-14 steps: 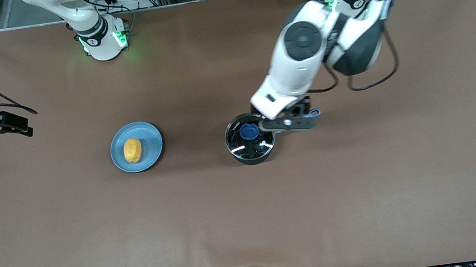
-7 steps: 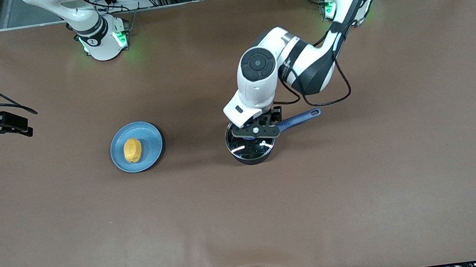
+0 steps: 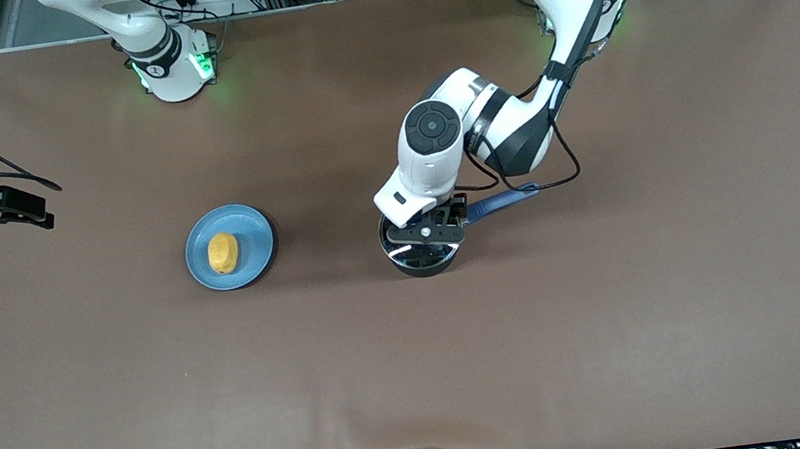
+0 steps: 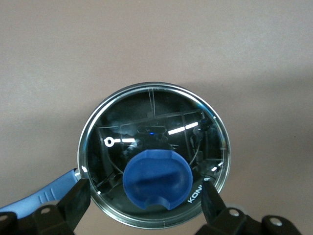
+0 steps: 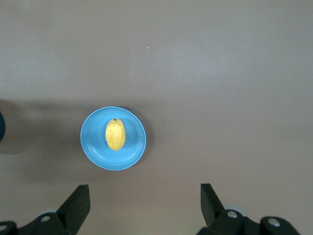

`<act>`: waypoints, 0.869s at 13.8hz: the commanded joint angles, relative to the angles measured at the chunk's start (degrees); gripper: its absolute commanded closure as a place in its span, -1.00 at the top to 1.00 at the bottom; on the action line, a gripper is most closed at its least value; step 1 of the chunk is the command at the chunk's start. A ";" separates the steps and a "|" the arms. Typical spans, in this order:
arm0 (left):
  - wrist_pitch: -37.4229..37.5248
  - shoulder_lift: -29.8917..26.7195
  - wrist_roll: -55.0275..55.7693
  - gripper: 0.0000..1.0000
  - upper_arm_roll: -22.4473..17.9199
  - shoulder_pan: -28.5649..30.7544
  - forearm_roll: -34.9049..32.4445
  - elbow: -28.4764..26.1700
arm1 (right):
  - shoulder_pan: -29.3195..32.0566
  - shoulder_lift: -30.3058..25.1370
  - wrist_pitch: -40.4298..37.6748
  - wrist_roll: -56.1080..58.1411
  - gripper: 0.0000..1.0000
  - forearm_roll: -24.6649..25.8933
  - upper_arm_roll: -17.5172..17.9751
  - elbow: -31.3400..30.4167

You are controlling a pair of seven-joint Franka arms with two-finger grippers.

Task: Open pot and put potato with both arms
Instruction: 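Lower the left gripper and grasp the blue knob of the lid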

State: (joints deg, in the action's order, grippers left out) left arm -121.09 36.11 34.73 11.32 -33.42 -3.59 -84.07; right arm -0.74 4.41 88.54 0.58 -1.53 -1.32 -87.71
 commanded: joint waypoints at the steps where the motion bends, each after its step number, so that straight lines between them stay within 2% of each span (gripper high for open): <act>1: -0.47 1.41 0.69 1.00 -0.42 -1.20 -1.42 1.37 | 0.13 -2.03 0.50 -0.23 1.00 -0.14 0.17 -2.02; 12: -0.47 2.47 1.04 1.00 -0.33 -1.65 -0.81 0.66 | 0.13 -2.03 0.50 -0.23 1.00 -0.14 0.17 -2.02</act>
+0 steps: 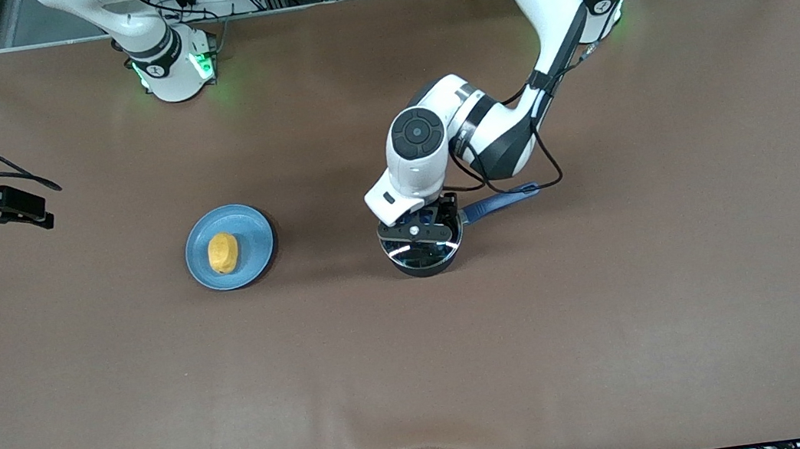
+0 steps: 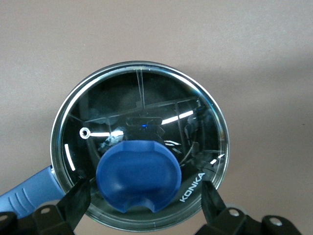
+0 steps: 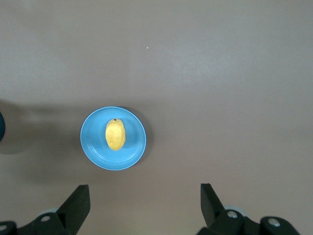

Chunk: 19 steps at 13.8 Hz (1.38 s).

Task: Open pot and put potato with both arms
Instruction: 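Lower the left gripper and grasp the blue knob of the lid, then lift the lid off the saucepan with the left gripper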

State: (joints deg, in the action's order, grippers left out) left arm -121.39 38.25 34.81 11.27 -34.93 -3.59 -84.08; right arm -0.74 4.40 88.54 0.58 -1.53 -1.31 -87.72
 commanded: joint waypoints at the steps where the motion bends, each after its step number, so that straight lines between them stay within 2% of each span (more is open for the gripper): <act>1: -0.16 0.34 0.96 1.00 -0.28 -0.14 -0.71 0.24 | 0.13 -2.03 0.50 -0.23 1.00 -0.14 0.17 -2.02; 2: -0.16 0.25 0.96 0.96 -0.28 -0.05 -0.71 0.15 | 0.13 -2.03 0.50 -0.23 1.00 -0.14 0.17 -2.02; 6: 0.01 0.25 1.13 0.27 -0.20 0.03 -0.45 0.23 | 0.04 -2.03 0.58 -0.23 1.00 -0.14 0.17 -2.19; 8: 0.10 0.16 1.31 -0.35 -0.11 0.12 -0.45 0.41 | 0.13 -2.03 0.58 -0.23 1.00 -0.14 0.17 -2.28; 12: 3.07 -2.20 1.40 -1.00 -0.02 0.48 -0.45 0.67 | 0.13 -2.03 0.58 -0.23 1.00 -0.14 0.17 -2.28; 15: 9.13 -8.08 1.31 -1.00 -0.19 1.09 1.73 0.85 | 0.04 -2.03 0.58 -0.23 1.00 -0.14 0.17 -2.28; 19: 17.66 -15.56 -2.55 -1.00 -0.37 9.42 2.63 0.67 | 0.13 -2.03 0.58 -0.23 1.00 -0.14 0.17 -2.20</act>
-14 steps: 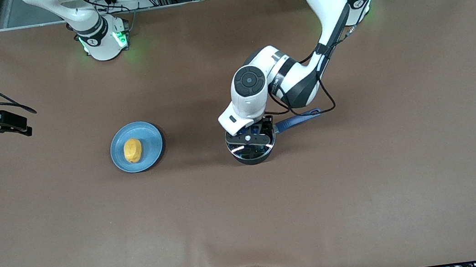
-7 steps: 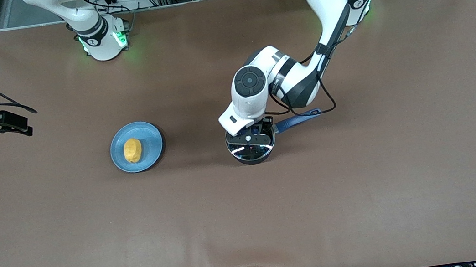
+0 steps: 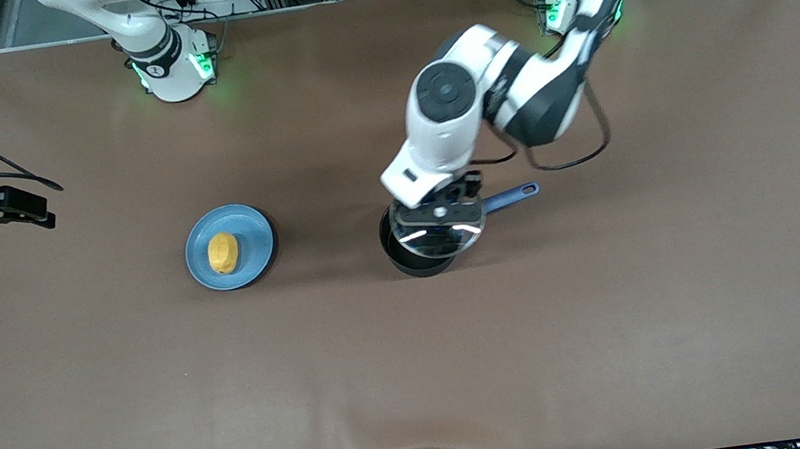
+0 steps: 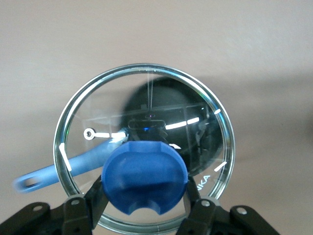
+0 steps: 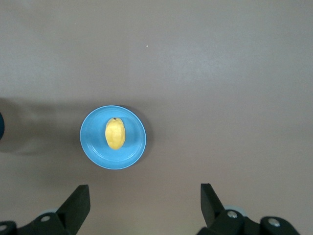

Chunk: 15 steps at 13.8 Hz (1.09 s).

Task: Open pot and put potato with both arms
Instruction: 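Lift the lid off the saucepan with the left gripper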

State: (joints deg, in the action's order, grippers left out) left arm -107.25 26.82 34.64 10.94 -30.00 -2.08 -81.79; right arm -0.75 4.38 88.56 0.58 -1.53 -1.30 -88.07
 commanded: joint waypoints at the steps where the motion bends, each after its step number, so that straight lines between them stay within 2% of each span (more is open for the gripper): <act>1: 6.06 -5.62 -3.26 -1.00 0.39 7.55 0.85 -1.88 | 0.13 -2.09 0.56 -0.23 1.00 -0.14 0.16 -1.84; 3: 8.72 -7.91 -3.88 -1.00 0.05 11.00 0.59 -1.89 | 0.13 -2.27 0.56 -0.23 1.00 -0.14 0.16 -1.84; 6: 12.94 -8.80 -9.30 -1.00 0.05 20.82 0.41 -2.32 | 0.13 -2.35 0.56 -0.23 1.00 -0.14 0.16 -1.93; 9: 11.64 -7.92 -14.24 -1.00 0.14 28.75 0.41 -5.30 | 0.13 -2.35 0.56 -0.23 1.00 -0.14 0.16 -2.10; 12: 3.92 -7.75 -18.37 -1.00 0.05 34.20 -0.55 -12.32 | -0.04 -2.27 0.82 -0.23 1.00 -0.14 0.16 -2.37; 15: -7.06 -6.00 -22.50 -1.00 0.13 39.04 -0.73 -19.53 | -1.44 -1.39 0.73 -0.76 1.00 -0.14 0.25 -2.54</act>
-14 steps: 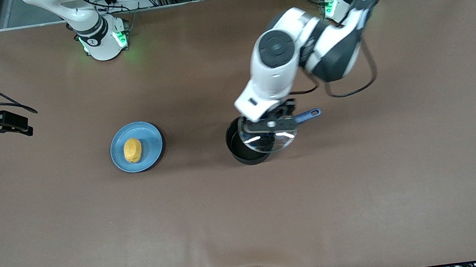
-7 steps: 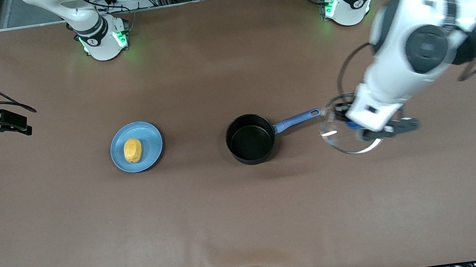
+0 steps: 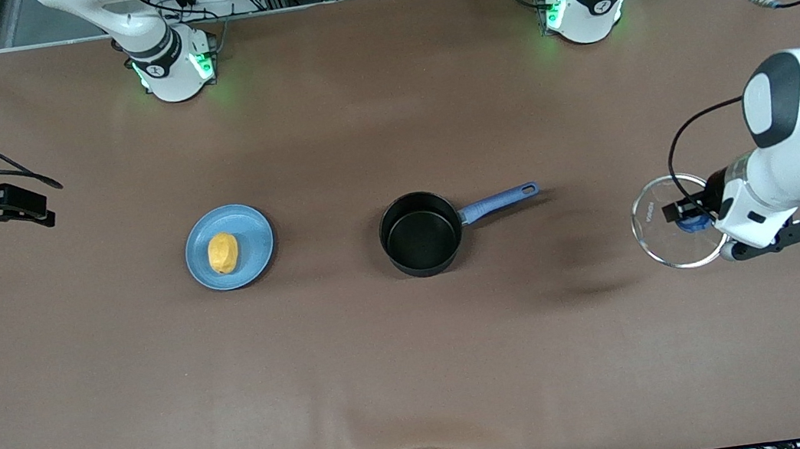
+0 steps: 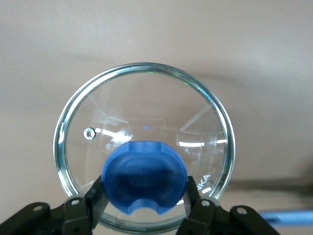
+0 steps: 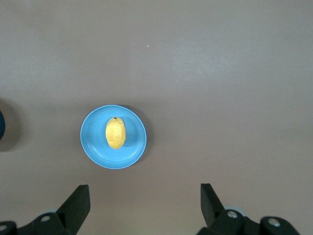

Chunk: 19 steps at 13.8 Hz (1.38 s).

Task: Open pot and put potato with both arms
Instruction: 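Set the lid on the table while the right gripper reaches the potato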

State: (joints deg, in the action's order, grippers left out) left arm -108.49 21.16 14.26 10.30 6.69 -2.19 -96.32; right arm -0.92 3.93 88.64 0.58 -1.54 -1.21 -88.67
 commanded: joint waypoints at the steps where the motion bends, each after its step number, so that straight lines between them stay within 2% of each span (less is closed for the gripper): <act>1: -8.90 -0.15 -2.21 -1.00 0.68 2.80 -0.62 -7.54 | -1.97 -0.16 1.18 -0.85 1.00 -0.13 0.16 -2.99; 3: -16.01 -0.24 -2.21 -1.00 0.51 3.15 -1.14 -12.73 | -4.08 0.29 5.12 -3.99 1.00 -0.13 0.16 -6.40; 5: -21.30 1.16 -2.21 -1.00 0.59 4.12 -1.85 -15.46 | -6.89 0.38 10.82 -5.94 1.00 -0.22 0.16 -11.67; 10: -31.67 5.99 -2.39 -1.00 0.51 4.73 -4.31 -17.84 | -8.66 4.59 23.14 -6.12 1.00 -2.94 0.24 -20.74; 12: -32.48 7.14 -2.39 -1.00 0.51 4.82 -4.40 -17.85 | -8.66 5.21 28.23 -6.12 1.00 -3.29 0.24 -24.95; 13: -32.48 7.41 -2.39 -0.93 0.51 4.82 -4.40 -17.85 | -8.66 5.56 31.13 -6.12 1.00 -4.08 0.24 -27.49; 15: -32.39 7.06 -2.48 0.99 0.59 5.52 -4.49 -17.15 | -8.75 7.31 32.82 -6.12 1.00 -5.48 0.24 -28.75; 17: -31.87 4.52 -2.39 1.00 0.68 5.53 -4.49 -16.18 | -8.92 8.46 35.53 -6.38 1.00 -7.33 0.24 -30.58; 19: -28.29 0.31 -2.21 1.00 1.12 5.44 -4.49 -14.95 | -10.15 10.04 38.70 -7.00 1.00 -7.34 0.24 -32.17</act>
State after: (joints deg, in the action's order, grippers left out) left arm -140.23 26.79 11.81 10.53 11.48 -5.35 -111.45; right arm -9.50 13.36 124.39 -5.09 -7.84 -0.63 -118.88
